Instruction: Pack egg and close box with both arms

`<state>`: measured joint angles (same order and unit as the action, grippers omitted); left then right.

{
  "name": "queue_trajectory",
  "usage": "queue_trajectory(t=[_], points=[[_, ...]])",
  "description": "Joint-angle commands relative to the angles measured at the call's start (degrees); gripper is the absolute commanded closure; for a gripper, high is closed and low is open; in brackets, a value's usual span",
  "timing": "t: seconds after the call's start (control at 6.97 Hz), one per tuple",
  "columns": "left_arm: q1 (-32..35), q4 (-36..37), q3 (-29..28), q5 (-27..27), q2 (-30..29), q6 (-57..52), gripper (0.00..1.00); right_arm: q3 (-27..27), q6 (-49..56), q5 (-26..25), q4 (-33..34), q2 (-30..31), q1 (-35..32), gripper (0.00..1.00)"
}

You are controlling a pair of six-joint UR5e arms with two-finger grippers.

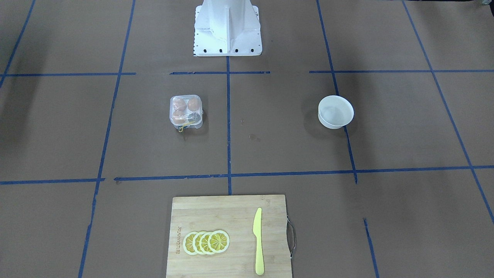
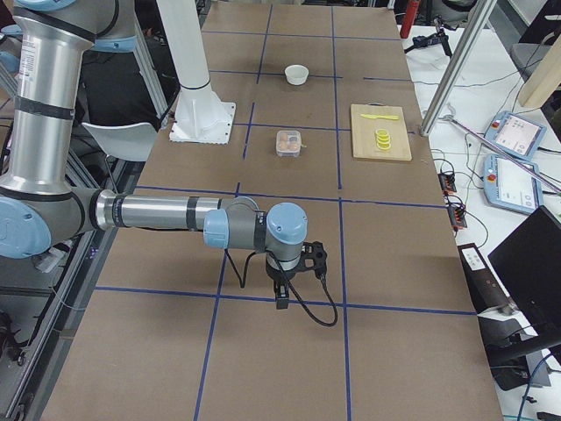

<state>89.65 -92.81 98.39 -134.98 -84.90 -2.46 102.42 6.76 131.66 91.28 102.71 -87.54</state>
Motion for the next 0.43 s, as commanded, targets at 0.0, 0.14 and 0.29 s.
queue_trajectory(t=[0.0,0.14,0.29], points=[[0.0,0.0,0.0,0.0,0.0,0.0,0.00,0.0,-0.2,0.1,0.0,0.0,0.0,0.00],[0.0,0.0,0.0,0.0,0.0,0.0,0.00,0.1,-0.3,0.2,0.0,0.0,0.0,0.00],[0.0,0.0,0.0,0.0,0.0,0.0,0.00,0.1,-0.3,0.3,0.0,0.0,0.0,0.00]])
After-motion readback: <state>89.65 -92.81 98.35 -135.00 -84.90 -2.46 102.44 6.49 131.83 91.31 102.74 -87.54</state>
